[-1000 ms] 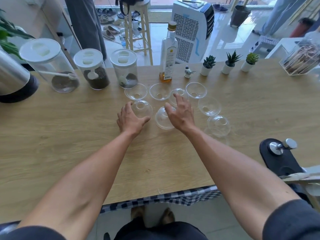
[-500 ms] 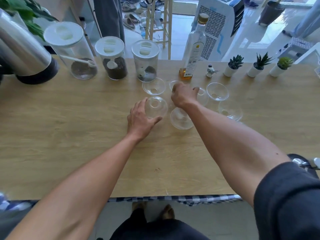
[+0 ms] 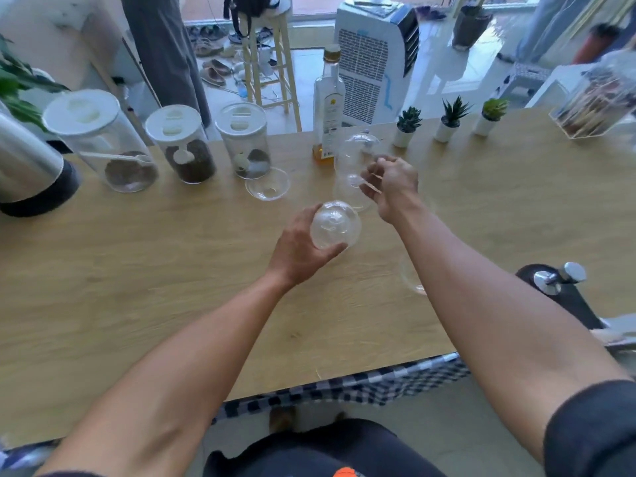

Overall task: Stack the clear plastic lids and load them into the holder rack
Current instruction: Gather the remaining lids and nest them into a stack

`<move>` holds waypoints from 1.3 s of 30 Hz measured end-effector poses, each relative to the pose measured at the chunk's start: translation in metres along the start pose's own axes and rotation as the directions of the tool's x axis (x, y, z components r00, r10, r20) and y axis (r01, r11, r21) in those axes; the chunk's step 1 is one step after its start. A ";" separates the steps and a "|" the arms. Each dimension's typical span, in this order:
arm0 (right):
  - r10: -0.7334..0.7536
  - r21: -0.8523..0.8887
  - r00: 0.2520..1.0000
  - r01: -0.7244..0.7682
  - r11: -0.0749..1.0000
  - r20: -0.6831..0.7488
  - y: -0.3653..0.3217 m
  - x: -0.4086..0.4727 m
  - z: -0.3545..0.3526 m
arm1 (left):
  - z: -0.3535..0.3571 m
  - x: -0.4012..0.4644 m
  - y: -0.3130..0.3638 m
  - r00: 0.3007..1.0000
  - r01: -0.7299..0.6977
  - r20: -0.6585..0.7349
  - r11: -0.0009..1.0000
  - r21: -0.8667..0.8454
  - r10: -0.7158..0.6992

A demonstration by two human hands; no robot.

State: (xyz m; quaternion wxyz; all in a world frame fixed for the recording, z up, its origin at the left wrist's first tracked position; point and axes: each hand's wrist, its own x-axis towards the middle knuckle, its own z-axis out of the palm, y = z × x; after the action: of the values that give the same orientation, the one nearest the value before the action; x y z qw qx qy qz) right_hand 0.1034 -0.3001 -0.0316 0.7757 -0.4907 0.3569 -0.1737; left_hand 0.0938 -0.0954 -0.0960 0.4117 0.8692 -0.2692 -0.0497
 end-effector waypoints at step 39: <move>0.128 -0.682 0.988 -0.032 0.731 0.090 0.089 -0.028 -0.031 | 0.024 0.010 -0.018 0.822 0.496 0.030 0.688 -0.529 -0.569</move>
State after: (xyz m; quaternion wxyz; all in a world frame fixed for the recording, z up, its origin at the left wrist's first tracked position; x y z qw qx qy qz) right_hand 0.0548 -0.2619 -0.1076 0.5719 -0.7339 0.3648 0.0345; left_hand 0.1022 -0.1080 -0.1239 0.6135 0.7680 0.0471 -0.1779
